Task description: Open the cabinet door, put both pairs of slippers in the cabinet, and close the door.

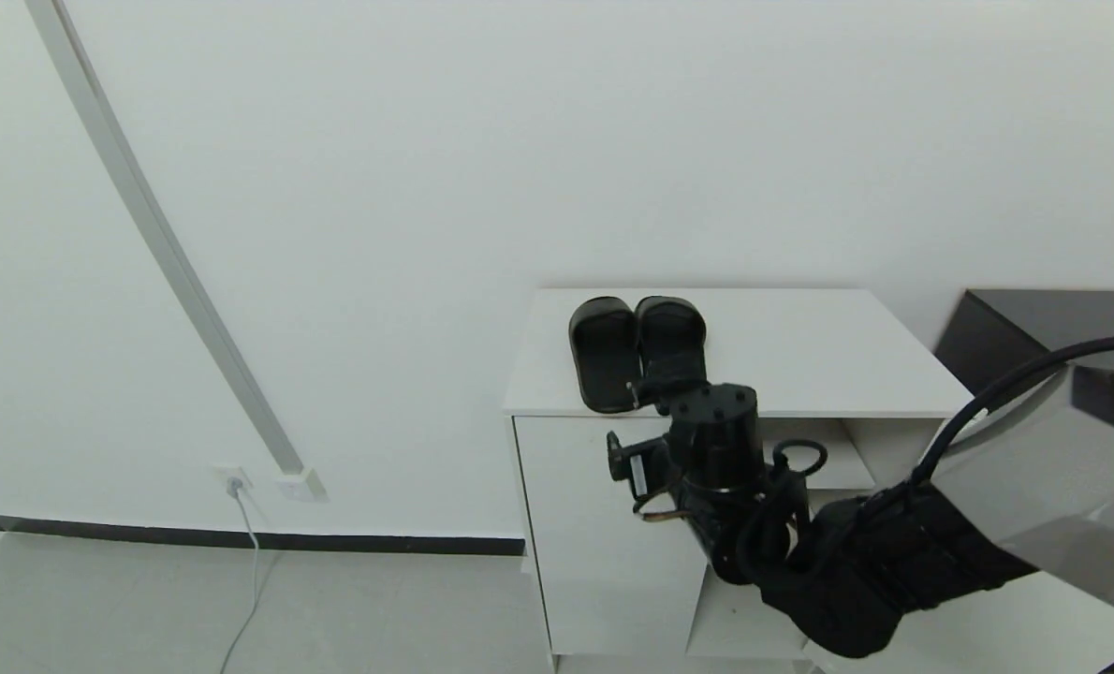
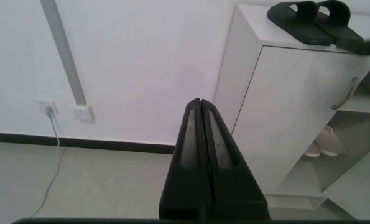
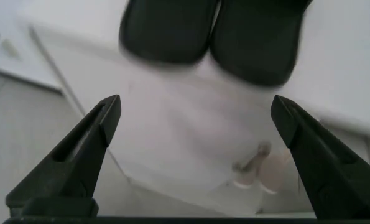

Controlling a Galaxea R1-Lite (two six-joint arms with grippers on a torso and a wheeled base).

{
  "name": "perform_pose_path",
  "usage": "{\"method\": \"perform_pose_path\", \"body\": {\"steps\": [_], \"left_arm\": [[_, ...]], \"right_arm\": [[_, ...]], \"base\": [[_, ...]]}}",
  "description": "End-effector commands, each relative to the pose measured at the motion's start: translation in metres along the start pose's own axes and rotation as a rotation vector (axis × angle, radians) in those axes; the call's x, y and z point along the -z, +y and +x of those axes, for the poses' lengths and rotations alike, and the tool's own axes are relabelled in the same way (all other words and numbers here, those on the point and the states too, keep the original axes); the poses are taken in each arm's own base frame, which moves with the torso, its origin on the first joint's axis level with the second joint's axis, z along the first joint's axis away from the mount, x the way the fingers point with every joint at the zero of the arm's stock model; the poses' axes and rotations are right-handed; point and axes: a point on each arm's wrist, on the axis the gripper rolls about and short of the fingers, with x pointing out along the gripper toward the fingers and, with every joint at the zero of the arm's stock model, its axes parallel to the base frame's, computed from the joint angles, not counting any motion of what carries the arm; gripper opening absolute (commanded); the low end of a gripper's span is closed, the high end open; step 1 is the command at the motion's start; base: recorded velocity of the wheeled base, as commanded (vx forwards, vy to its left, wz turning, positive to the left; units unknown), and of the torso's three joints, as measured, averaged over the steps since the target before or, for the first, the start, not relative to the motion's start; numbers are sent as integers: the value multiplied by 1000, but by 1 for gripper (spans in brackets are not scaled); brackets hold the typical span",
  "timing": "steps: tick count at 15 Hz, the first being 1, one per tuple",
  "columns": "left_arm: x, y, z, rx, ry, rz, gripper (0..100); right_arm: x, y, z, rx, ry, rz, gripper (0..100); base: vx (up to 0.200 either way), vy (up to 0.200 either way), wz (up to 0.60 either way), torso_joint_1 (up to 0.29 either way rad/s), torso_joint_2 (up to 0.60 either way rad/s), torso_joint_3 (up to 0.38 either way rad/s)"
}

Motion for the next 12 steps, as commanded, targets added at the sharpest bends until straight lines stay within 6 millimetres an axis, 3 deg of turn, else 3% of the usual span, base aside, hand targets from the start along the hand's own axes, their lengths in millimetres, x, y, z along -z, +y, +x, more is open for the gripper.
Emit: {"method": "perform_pose_path", "body": {"steps": [1,4,10,12], "left_arm": [[0,0,0,2,0,-1,0],[0,0,0,2,0,-8,0],[0,0,0,2,0,-13,0],[0,0,0,5,2,-11,0]], "right_arm": [[-46,0,4,40,-87,79,100],[-45,-13,11,73,-88,123,100],[-37,-12,10,81,-87,121,100],[-36,-12,10,81,-84,120,100]], "base": [[0,0,0,0,0,0],[0,0,0,0,0,0],[0,0,0,0,0,0],[200,0,0,7,5,0]]}}
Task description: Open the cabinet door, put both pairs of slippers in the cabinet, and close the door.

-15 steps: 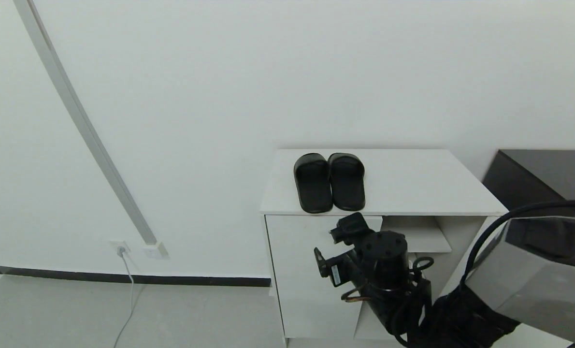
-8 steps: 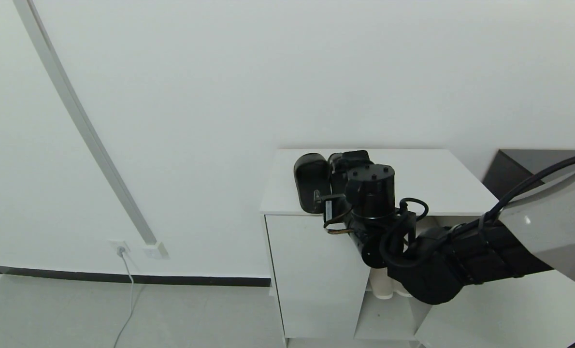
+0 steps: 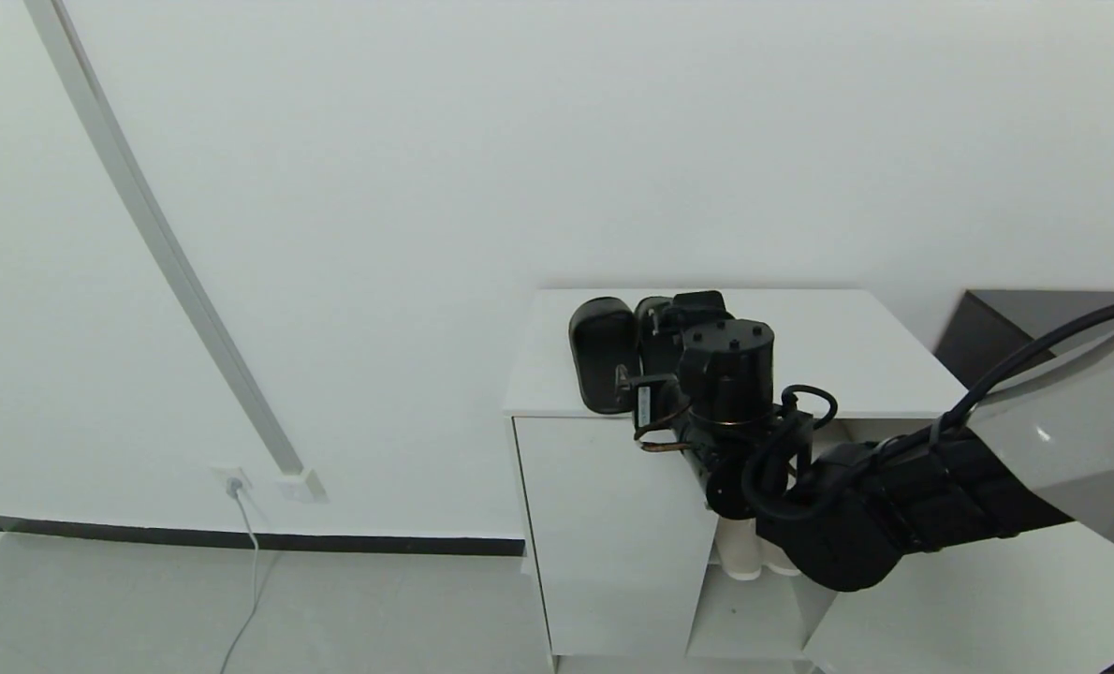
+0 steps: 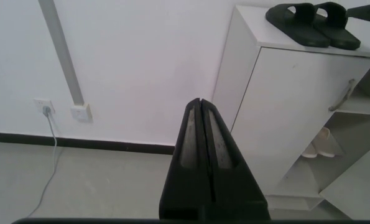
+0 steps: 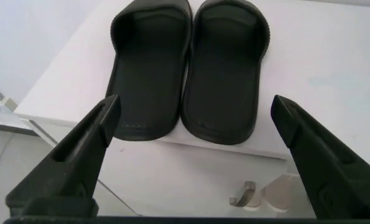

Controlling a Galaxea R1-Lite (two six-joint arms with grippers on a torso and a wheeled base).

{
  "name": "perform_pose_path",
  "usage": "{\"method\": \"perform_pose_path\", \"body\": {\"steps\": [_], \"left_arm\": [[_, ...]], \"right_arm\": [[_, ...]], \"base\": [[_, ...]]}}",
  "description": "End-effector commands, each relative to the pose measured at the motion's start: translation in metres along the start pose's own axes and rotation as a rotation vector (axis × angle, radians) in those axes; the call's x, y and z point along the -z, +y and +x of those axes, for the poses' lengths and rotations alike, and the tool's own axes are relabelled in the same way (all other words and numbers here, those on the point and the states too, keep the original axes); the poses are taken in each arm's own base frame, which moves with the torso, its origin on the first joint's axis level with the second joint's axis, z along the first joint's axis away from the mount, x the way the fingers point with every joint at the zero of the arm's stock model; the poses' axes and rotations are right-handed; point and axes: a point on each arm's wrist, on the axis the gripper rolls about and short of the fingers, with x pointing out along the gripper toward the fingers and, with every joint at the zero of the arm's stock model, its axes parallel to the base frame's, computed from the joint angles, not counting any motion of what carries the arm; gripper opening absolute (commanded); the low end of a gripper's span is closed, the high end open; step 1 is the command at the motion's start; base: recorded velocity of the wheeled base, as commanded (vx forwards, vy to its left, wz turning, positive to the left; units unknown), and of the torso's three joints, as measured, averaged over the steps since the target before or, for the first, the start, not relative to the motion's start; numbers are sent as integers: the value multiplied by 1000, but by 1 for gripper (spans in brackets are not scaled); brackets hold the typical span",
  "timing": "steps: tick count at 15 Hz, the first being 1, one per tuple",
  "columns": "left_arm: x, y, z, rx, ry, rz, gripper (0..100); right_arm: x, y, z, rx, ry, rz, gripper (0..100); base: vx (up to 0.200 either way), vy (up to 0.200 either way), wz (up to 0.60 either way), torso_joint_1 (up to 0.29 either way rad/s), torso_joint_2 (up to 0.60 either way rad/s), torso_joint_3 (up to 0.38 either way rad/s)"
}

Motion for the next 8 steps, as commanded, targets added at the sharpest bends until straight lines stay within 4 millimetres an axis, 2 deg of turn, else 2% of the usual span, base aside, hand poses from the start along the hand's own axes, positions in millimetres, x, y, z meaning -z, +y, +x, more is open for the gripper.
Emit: {"method": "perform_pose_path", "body": {"steps": [1,7,8], "left_arm": [[0,0,0,3,2,0,0],[0,0,0,3,2,0,0],[0,0,0,3,2,-2,0]], "right_arm": [[1,0,0,0,0,0,100],[16,1,2,0,27,-11,100],[19,1,3,0,32,-10,100]], "base": [[200,0,0,-12,-12,2],[200,0,0,3,-2,2],[0,0,0,0,0,0]]}}
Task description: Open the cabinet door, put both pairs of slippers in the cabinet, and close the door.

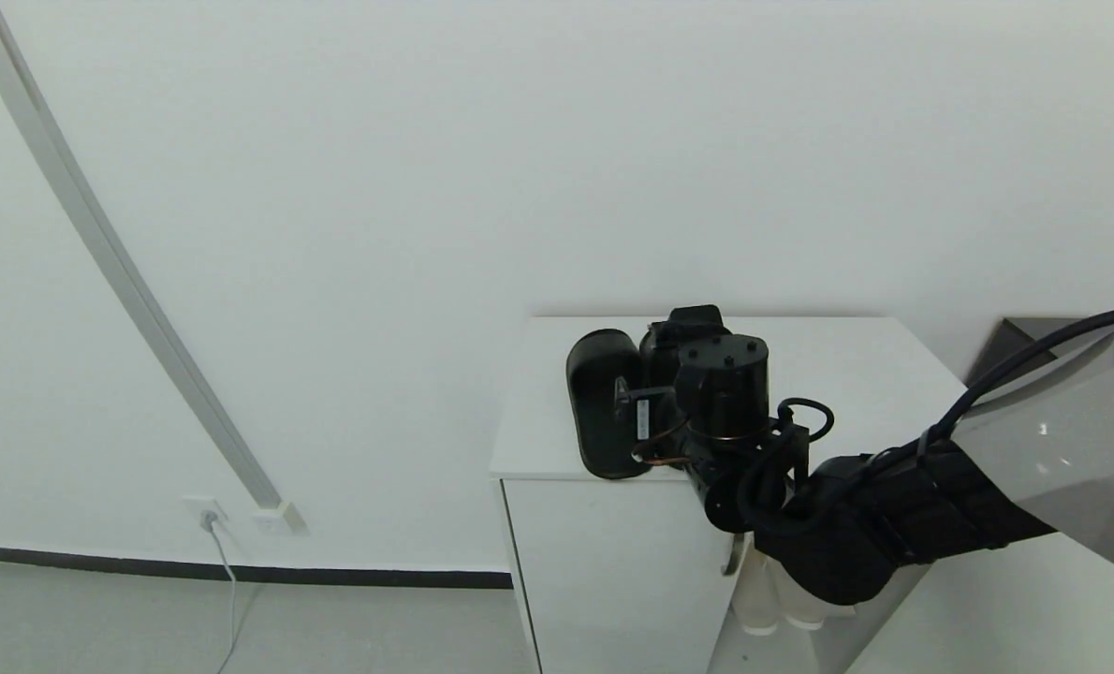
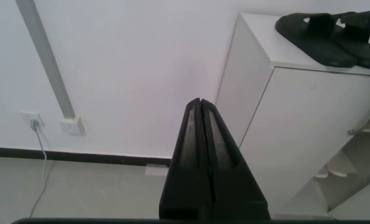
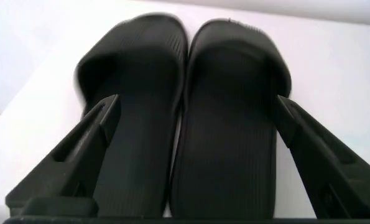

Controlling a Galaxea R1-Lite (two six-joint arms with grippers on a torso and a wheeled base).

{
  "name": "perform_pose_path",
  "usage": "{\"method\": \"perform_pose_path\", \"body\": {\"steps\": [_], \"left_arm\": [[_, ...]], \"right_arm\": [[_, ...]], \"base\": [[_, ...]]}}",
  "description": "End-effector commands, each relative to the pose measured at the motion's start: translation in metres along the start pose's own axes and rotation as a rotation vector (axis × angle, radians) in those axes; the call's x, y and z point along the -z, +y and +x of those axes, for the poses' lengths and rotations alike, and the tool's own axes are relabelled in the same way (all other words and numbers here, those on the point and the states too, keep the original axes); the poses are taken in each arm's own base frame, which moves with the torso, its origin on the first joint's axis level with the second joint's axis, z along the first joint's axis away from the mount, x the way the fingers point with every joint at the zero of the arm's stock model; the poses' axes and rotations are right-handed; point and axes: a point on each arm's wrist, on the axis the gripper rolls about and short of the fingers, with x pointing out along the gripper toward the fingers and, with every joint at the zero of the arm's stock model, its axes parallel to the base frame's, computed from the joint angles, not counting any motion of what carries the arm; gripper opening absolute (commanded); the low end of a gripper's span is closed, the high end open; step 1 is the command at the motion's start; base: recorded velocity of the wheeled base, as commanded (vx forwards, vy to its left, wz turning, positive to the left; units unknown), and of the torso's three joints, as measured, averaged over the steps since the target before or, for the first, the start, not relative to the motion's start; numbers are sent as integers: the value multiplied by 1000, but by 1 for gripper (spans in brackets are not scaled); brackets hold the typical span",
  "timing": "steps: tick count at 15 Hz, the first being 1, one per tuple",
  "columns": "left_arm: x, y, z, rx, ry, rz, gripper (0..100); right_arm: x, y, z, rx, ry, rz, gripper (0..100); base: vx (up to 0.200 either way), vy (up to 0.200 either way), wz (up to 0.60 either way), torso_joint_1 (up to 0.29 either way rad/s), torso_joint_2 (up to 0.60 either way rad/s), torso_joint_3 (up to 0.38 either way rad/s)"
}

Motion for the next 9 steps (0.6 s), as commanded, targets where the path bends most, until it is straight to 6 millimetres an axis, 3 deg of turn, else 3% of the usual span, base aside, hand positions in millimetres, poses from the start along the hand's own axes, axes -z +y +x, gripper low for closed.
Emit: {"method": "perform_pose_path", "body": {"steps": [1,9], "left_arm": [[0,0,0,-2,1,-1,0],[0,0,0,0,-2,-18,0]], "right_arm": [[9,1,3,2,17,-3,100],[32,9,10,-8,50,-29,100]], "base": [[0,0,0,0,0,0],[0,0,0,0,0,0]]}}
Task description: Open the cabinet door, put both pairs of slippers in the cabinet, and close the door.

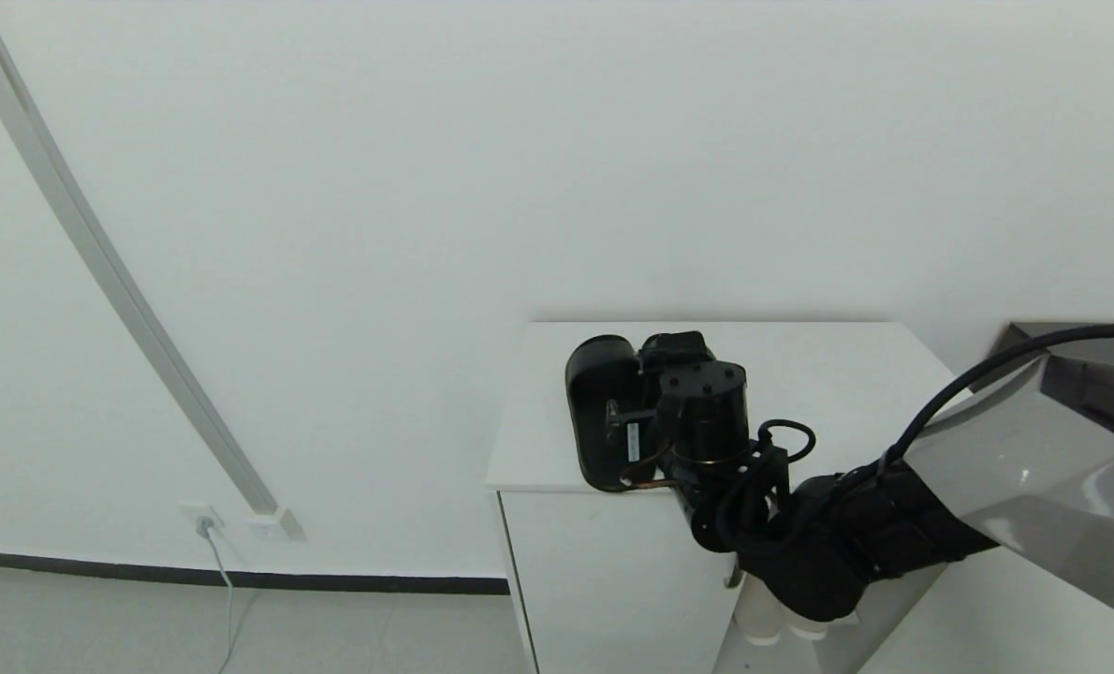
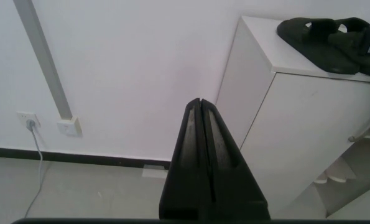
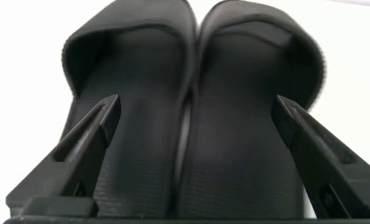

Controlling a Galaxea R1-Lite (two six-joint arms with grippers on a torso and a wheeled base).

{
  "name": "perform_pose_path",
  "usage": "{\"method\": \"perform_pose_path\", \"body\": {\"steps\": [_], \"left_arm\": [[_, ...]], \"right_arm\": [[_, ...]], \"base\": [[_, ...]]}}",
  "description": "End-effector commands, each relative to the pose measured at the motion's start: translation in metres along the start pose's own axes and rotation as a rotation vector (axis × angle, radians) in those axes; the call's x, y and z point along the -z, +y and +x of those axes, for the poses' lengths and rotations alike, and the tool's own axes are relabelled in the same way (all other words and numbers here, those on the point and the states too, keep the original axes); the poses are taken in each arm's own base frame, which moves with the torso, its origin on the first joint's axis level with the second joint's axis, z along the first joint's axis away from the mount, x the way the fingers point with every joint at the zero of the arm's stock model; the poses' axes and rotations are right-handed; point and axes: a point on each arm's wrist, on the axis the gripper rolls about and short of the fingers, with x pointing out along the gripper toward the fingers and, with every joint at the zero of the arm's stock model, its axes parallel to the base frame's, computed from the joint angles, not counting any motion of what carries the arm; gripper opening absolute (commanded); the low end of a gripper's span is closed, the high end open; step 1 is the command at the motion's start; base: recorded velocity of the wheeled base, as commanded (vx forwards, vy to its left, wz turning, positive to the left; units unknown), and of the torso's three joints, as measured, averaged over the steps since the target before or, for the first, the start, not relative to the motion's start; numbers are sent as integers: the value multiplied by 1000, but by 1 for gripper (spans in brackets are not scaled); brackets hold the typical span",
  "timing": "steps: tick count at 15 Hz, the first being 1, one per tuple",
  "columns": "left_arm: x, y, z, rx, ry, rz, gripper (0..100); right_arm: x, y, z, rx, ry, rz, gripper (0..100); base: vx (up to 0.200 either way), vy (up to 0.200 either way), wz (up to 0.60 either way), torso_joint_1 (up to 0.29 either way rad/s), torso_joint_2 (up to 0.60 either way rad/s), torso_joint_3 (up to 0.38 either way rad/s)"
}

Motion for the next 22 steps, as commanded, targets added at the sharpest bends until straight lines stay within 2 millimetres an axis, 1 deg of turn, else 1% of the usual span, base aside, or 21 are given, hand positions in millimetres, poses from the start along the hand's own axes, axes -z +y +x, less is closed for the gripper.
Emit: {"method": "perform_pose_path", "body": {"steps": [1,3,5,6,8,9,11,13,15,20,21,22], "left_arm": [[0,0,0,0,1,-1,0],[0,0,0,0,0,-1,0],[0,0,0,0,1,-1,0],[0,0,0,0,0,-1,0],[0,0,0,0,0,-1,0],[0,0,0,0,1,-1,0],[0,0,0,0,1,-1,0],[0,0,0,0,1,-3,0],[0,0,0,0,1,-4,0],[0,0,0,0,1,-4,0],[0,0,0,0,1,-4,0],[0,0,0,0,1,-4,0]], "right_arm": [[10,2,5,2,17,-13,100],[8,3,7,3,12,-10,100],[8,5,13,7,4,-4,100],[9,2,15,15,6,-5,100],[10,6,24,17,8,-13,100],[7,4,29,28,5,-8,100],[4,1,46,54,-6,4,100],[-1,3,53,57,-23,14,100],[2,3,61,66,-10,6,100],[-6,-4,80,100,-24,19,100],[-8,-4,82,101,-29,23,100],[-5,-4,84,103,-25,20,100]], "base": [[0,0,0,0,0,0],[0,0,0,0,0,0],[0,0,0,0,0,0],[0,0,0,0,0,0],[0,0,0,0,0,0],[0,0,0,0,0,0],[0,0,0,0,0,0],[0,0,0,0,0,0],[0,0,0,0,0,0],[0,0,0,0,0,0],[0,0,0,0,0,0],[0,0,0,0,0,0]]}}
